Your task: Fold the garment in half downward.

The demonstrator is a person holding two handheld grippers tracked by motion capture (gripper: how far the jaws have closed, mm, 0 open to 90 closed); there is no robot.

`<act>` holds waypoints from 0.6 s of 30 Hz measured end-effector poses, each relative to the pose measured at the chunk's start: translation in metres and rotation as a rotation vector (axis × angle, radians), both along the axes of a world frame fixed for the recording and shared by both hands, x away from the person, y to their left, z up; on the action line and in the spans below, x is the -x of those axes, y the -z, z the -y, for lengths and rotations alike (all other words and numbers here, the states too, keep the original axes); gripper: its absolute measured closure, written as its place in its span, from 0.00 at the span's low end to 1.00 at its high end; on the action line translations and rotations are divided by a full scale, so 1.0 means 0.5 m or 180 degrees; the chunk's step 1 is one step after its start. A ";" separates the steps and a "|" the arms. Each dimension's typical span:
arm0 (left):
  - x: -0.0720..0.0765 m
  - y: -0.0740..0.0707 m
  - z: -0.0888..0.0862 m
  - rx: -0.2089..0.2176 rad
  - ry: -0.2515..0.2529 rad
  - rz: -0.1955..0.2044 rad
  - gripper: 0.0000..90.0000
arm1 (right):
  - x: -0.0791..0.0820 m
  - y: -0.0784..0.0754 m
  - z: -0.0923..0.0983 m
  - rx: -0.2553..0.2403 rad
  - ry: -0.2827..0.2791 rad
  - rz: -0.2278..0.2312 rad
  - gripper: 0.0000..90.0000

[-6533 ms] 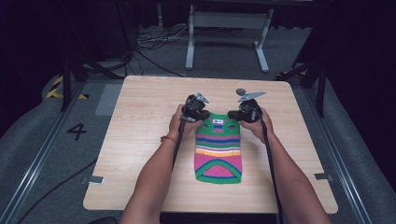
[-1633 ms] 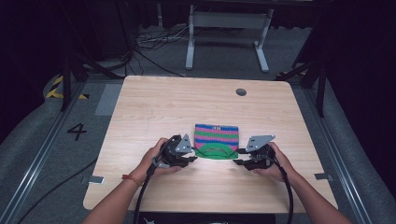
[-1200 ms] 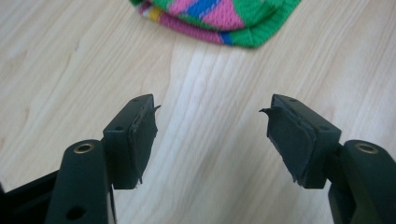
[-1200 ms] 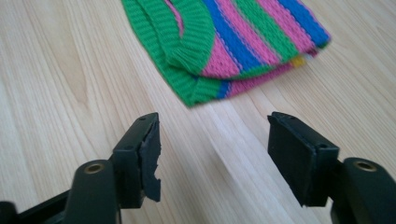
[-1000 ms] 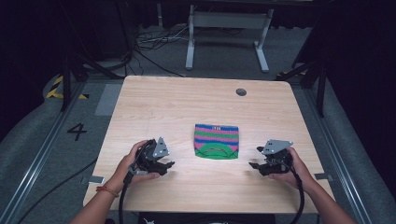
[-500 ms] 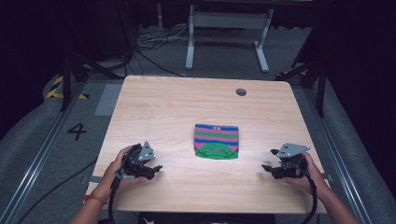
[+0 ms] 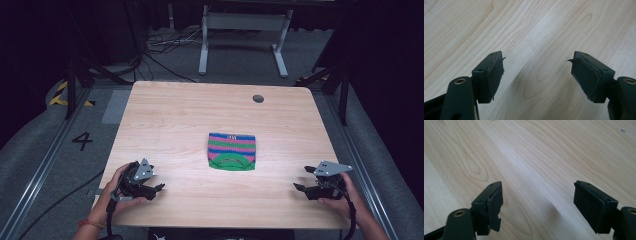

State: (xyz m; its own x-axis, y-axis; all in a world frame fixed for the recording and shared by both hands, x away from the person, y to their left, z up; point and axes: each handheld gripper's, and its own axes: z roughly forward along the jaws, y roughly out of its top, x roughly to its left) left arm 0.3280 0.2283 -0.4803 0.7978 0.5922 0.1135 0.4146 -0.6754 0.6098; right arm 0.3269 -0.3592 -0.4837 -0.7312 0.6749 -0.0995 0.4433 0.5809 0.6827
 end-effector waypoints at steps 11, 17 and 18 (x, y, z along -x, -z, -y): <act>0.022 0.017 -0.064 0.0356 -0.0188 -0.0136 0.27 | 0.039 0.031 0.063 -0.0213 0.0315 -0.0114 0.25; 0.026 0.029 -0.089 0.0497 -0.0301 -0.0211 0.26 | 0.052 0.043 0.092 -0.0421 0.0478 -0.0130 0.21; 0.026 0.033 -0.092 0.0497 -0.0318 -0.0224 0.26 | 0.053 0.043 0.094 -0.0417 0.0509 -0.0133 0.21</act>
